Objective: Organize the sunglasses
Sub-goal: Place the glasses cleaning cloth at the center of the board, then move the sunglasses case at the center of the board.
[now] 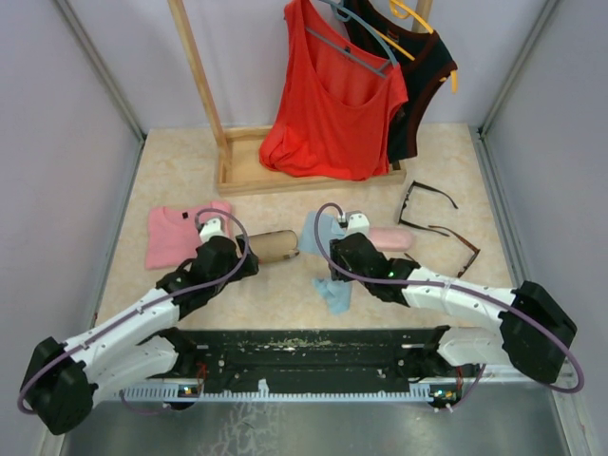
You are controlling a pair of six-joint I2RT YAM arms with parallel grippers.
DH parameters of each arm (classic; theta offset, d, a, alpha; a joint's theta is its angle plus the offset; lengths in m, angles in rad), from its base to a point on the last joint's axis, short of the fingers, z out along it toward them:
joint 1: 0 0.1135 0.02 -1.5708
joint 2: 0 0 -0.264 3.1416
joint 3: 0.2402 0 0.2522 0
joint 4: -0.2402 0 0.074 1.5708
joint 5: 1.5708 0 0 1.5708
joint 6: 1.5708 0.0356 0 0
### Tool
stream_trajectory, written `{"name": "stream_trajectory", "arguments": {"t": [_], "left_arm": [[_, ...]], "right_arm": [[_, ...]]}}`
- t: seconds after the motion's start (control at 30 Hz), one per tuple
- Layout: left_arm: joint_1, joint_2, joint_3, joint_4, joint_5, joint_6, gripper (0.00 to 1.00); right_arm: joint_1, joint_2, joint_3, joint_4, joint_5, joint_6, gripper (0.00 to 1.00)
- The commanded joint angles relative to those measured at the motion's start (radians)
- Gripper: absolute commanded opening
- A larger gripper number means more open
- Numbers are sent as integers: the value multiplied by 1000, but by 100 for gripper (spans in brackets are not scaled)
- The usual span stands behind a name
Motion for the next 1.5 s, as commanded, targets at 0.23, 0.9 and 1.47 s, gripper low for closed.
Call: {"name": "stream_trajectory", "arguments": {"t": [0.23,0.9,1.47], "left_arm": [[161,199,-7,262,102,75,74],[156,510,75,409,267,75,65],[72,649,165,456,307,42,63]], "right_arm": [[0,-24,5,46,-49,13,44],[0,-113,-43,-1,-26,38,44],[0,-197,-87,-48,18,73,44]]}}
